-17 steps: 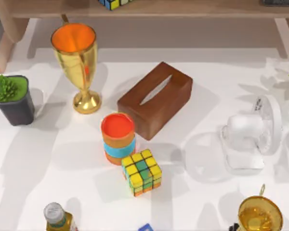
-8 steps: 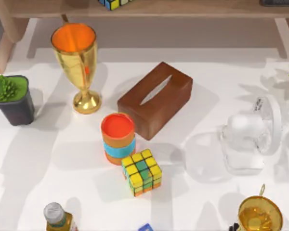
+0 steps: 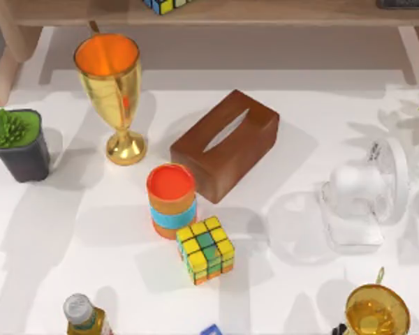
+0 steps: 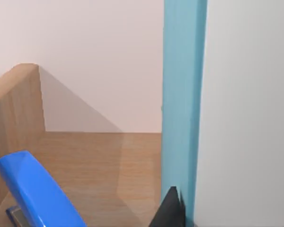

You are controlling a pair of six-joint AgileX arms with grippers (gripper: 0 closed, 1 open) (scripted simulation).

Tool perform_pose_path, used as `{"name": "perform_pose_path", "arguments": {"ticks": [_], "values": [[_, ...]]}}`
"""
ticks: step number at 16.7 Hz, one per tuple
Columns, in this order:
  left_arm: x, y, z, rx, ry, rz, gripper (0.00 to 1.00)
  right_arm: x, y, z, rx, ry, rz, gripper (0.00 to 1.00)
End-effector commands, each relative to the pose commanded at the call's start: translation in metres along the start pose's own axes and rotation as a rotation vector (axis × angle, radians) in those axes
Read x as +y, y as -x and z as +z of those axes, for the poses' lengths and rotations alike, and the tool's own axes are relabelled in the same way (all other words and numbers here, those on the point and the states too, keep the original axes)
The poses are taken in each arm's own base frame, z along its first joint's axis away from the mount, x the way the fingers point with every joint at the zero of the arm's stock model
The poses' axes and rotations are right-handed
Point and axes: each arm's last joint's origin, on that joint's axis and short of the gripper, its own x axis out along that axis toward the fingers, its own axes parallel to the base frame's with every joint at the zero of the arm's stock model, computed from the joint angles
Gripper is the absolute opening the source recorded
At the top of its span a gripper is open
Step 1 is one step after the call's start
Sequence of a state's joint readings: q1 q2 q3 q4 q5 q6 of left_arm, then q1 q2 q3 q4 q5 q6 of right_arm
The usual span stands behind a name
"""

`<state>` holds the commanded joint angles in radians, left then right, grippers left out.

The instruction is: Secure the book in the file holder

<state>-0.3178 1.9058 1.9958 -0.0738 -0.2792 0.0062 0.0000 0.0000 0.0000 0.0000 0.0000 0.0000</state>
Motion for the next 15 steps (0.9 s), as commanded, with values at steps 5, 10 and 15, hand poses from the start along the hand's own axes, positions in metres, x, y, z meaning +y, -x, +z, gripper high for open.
{"name": "perform_pose_path", "arguments": {"ticks": [5, 10, 15], "values": [[-0.001, 0.000, 0.000, 0.001, -0.002, -0.002, 0.00, 0.000, 0.000, 0.000, 0.000, 0.000, 0.000, 1.00], [-0.001, 0.001, 0.015, -0.002, -0.001, -0.002, 0.00, 0.000, 0.000, 0.000, 0.000, 0.000, 0.000, 1.00], [0.000, 0.002, 0.017, -0.005, -0.001, -0.001, 0.00, 0.000, 0.000, 0.000, 0.000, 0.000, 0.000, 1.00]]}}
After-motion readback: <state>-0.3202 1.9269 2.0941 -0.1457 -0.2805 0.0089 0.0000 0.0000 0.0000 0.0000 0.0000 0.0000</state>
